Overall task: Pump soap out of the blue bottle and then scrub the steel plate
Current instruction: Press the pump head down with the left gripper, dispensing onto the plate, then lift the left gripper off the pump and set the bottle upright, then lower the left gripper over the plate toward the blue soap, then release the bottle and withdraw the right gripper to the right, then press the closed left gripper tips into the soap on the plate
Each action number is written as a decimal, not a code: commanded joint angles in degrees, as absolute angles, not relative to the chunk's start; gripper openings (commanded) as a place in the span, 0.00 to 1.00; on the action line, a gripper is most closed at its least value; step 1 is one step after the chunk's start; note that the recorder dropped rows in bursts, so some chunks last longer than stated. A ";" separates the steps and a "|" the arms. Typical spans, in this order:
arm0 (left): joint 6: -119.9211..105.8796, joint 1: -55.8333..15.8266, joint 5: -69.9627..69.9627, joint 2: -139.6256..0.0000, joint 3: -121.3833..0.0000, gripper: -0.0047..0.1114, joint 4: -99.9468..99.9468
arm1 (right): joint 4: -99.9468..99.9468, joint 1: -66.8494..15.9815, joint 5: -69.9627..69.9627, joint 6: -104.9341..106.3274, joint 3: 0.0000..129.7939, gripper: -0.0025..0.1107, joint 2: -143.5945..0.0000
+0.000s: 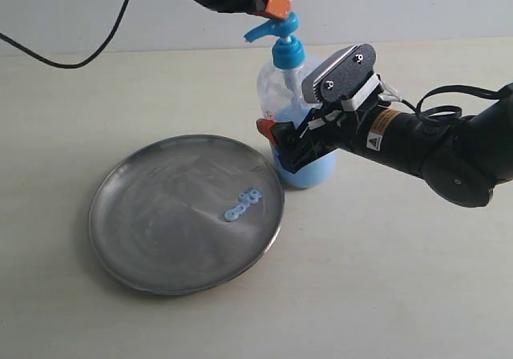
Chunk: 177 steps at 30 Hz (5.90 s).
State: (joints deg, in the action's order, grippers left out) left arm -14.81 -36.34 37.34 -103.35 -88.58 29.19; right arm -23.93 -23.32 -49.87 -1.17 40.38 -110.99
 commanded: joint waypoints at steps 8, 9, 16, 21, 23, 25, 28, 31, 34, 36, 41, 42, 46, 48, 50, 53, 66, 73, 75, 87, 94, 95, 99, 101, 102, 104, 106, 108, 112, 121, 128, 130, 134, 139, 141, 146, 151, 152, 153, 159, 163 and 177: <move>-16.46 -36.73 44.09 -97.36 -98.25 0.04 20.82 | -23.21 -23.98 -54.53 1.64 40.36 0.02 -110.08; -16.46 -36.73 44.09 -96.46 -98.38 0.04 20.00 | -22.34 -23.98 -54.53 2.00 40.36 0.02 -110.08; -14.73 -36.60 46.70 -92.01 -98.38 0.04 13.92 | -17.72 -23.98 -54.53 2.44 40.36 0.02 -110.08; -14.64 -36.60 49.96 -91.03 -98.38 0.04 13.59 | -13.89 -23.98 -54.64 2.12 40.36 0.02 -110.08; -14.64 -36.60 51.35 -91.14 -98.38 0.04 13.43 | -12.16 -23.98 -54.72 1.67 40.36 0.02 -110.08; -14.64 -36.60 51.51 -91.14 -97.70 0.04 13.43 | -11.27 -23.98 -55.01 0.81 40.36 0.02 -110.08; -14.64 -36.60 51.78 -91.14 -96.08 0.04 13.43 | -11.27 -23.98 -55.23 -1.03 40.36 0.02 -110.08; -14.64 -36.60 51.91 -91.14 -93.82 0.04 13.43 | -11.04 -23.98 -55.23 -3.07 40.36 0.02 -110.08; -14.75 -36.60 51.99 -91.14 -91.38 0.04 13.29 | -10.88 -23.98 -55.23 -3.07 40.36 0.02 -110.08; -14.75 -36.60 51.99 -91.14 -89.90 0.04 13.29 | -10.58 -23.98 -55.23 -3.42 40.36 0.02 -110.08; -14.75 -36.60 51.80 -91.14 -85.70 0.04 12.91 | -8.70 -23.98 -55.23 -3.63 40.36 0.02 -110.08; -14.75 -36.60 51.37 -91.14 -84.66 0.04 12.91 | -7.84 -23.98 -55.23 -3.62 40.36 0.02 -110.08; -14.98 -36.60 49.36 -91.14 -80.43 0.04 12.91 | -6.03 -23.98 -54.50 -4.09 40.36 0.02 -110.08; -14.98 -36.60 47.87 -91.14 -77.88 0.04 12.91 | -6.03 -23.98 -54.50 -4.09 40.36 0.02 -110.08; -15.46 -36.60 46.28 -91.14 -75.49 0.04 12.91 | -6.03 -23.98 -54.50 -4.09 40.36 0.02 -110.08; -16.36 -36.60 43.74 -91.14 -71.58 0.04 12.91 | -6.26 -23.98 -54.50 -3.70 40.36 0.02 -110.08; -20.02 -36.60 30.31 -91.69 -58.54 0.04 12.91 | -6.68 -23.98 -54.63 0.56 40.36 0.02 -110.08; -24.95 -36.60 26.32 -91.69 -55.01 0.04 12.66 | -6.68 -23.98 -54.74 0.56 40.36 0.27 -110.74; -24.99 -36.60 24.36 -91.69 -53.82 0.04 12.66 | -6.68 -23.98 -55.18 0.67 40.36 0.37 -111.87; -24.87 -36.60 21.25 -91.69 -53.47 0.04 15.69 | -6.20 -23.98 -55.88 0.50 40.36 0.84 -113.34; -24.87 -36.60 21.03 -91.69 -53.47 0.04 16.10 | -6.20 -23.98 -56.61 0.50 40.36 0.91 -112.83; -24.87 -36.60 20.89 -91.69 -53.47 0.04 16.23 | -6.20 -23.98 -56.61 0.50 40.36 0.91 -112.56; -24.87 -36.60 19.87 -91.69 -53.47 0.04 17.68 | -6.20 -23.98 -55.24 0.50 40.36 0.91 -111.32; -24.87 -36.60 19.07 -91.69 -53.47 0.04 19.29 | -6.20 -23.98 -54.31 0.50 40.36 0.91 -110.55; -24.87 -36.60 18.81 -91.69 -53.47 0.04 19.88 | -6.20 -23.98 -53.86 0.50 40.36 0.91 -110.09; -24.87 -36.60 18.50 -91.69 -53.47 0.04 20.35 | -6.41 -23.98 -52.55 0.00 40.36 0.91 -108.70; -24.87 -36.60 18.06 -91.69 -53.47 0.04 20.44 | -6.41 -23.98 -51.08 0.00 40.36 0.91 -107.24; -24.87 -36.60 17.54 -91.69 -53.47 0.04 20.89 | -6.30 -23.98 -49.50 0.00 40.36 0.91 -105.48; -24.87 -36.60 17.28 -91.69 -53.47 0.04 21.83 | -6.02 -23.98 -45.53 0.00 40.36 0.91 -102.23; -25.01 -36.60 16.75 -91.69 -53.47 0.04 21.95 | -6.15 -23.98 -35.24 0.00 40.36 0.90 -96.68; -25.02 -36.60 16.09 -91.78 -53.47 0.04 21.95 | -6.15 -23.98 -26.65 -0.58 40.36 0.90 -89.64; -25.02 -36.60 15.99 -91.78 -53.47 0.04 21.95 | -6.01 -23.98 -22.95 -0.58 40.36 0.90 -87.58; -25.02 -36.60 15.88 -93.19 -53.47 0.04 21.95 | -6.25 -23.98 -13.45 -0.41 40.36 0.90 -83.12; -25.02 -36.60 15.88 -95.45 -53.47 0.04 22.06 | -6.69 -23.98 -0.43 0.00 40.36 0.90 -78.52; -25.02 -36.60 15.88 -96.41 -53.47 0.04 22.06 | -6.69 -23.98 5.62 0.00 40.36 0.90 -76.74; -25.02 -36.60 15.88 -98.33 -53.47 0.04 22.47 | -6.69 -23.98 20.97 0.00 40.36 0.77 -72.93; -25.02 -36.60 19.43 -99.80 -55.13 0.04 25.58 | -6.58 -23.98 33.19 3.41 40.36 0.56 -69.77; -25.02 -36.60 20.58 -100.06 -55.85 0.04 26.41 | -6.45 -23.98 34.12 3.41 40.36 0.52 -69.14; -25.02 -36.60 22.15 -100.49 -56.57 0.04 27.52 | -6.17 -23.98 35.00 3.41 40.36 0.48 -68.54; -25.12 -36.60 28.30 -102.70 -59.00 0.04 29.32 | -6.05 -23.98 39.22 2.97 40.36 0.27 -65.77; -25.12 -36.60 28.70 -104.07 -59.00 0.04 29.32 | -6.05 -23.98 38.34 3.09 40.36 0.12 -63.38; -25.12 -36.60 29.54 -110.06 -60.17 0.04 29.27 | -4.53 -23.98 29.73 3.07 36.80 0.02 -51.86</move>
